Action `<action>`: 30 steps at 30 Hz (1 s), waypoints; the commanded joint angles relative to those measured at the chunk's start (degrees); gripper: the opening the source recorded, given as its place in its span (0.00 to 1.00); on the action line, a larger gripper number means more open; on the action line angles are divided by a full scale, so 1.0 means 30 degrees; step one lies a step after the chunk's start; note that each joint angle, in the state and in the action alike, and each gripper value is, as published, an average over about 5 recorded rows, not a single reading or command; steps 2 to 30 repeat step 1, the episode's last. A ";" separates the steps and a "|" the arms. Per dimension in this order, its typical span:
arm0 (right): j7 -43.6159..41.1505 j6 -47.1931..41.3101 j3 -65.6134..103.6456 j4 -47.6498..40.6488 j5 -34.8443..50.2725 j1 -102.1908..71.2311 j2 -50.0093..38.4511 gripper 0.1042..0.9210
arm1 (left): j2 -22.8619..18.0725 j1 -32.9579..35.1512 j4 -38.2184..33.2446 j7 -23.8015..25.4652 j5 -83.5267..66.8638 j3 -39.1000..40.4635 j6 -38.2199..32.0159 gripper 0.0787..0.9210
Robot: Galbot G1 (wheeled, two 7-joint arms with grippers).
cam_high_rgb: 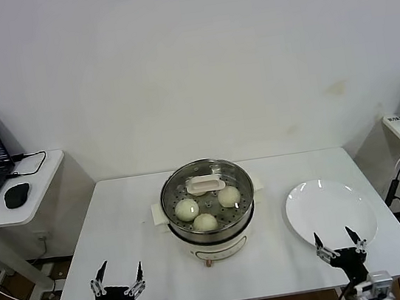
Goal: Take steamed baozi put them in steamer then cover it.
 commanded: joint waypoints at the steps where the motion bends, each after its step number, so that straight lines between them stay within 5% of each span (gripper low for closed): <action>1: -0.0114 -0.0241 0.0044 -0.0012 -0.0128 0.0107 -0.0046 0.88 | -0.0037 0.0094 -0.0039 0.0069 -0.0123 -0.0010 0.0000 0.88; 30: -0.0114 -0.0241 0.0044 -0.0012 -0.0128 0.0107 -0.0046 0.88 | -0.0037 0.0094 -0.0039 0.0069 -0.0123 -0.0010 0.0000 0.88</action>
